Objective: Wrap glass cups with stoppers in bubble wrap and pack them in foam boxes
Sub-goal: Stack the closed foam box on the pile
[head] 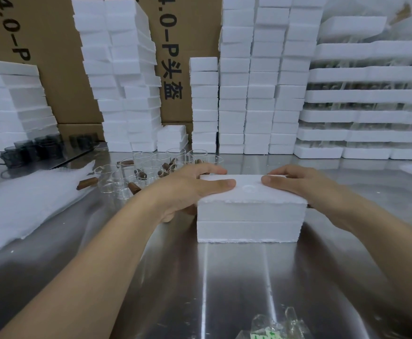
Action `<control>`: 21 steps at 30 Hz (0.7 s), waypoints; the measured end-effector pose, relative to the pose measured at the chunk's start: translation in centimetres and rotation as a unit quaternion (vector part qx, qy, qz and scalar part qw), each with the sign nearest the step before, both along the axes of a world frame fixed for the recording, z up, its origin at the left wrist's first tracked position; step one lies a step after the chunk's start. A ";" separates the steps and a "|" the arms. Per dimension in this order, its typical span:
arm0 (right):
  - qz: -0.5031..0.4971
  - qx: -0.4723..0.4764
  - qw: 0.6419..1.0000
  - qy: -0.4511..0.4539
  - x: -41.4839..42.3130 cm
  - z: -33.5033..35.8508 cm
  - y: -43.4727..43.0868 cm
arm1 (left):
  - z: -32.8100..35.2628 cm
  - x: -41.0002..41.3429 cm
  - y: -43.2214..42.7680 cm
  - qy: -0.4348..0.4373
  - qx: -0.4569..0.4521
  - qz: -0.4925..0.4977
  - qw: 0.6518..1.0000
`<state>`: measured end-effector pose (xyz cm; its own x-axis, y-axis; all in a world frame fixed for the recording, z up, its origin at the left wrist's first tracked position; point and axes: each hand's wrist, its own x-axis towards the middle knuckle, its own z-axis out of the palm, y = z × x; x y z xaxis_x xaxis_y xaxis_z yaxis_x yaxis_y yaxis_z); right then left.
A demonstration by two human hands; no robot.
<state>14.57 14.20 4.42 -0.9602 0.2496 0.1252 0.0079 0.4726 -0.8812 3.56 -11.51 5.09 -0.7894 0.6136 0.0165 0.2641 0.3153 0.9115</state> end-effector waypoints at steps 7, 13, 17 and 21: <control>-0.008 -0.075 0.997 -0.034 -0.1 -0.2 -0.1 | -0.3 -0.1 0.0 0.010 -0.011 0.006 1.000; 0.014 -0.092 0.991 -0.094 0.4 -0.2 0.1 | 0.2 0.3 -0.3 0.026 -0.067 0.016 0.997; 0.015 -0.086 0.991 -0.097 0.5 0.1 0.2 | 0.7 0.6 -1.0 0.049 -0.124 0.038 0.990; 0.030 -0.083 0.991 -0.101 0.6 0.3 0.3 | 0.9 0.3 -1.5 -0.014 -0.095 0.021 0.995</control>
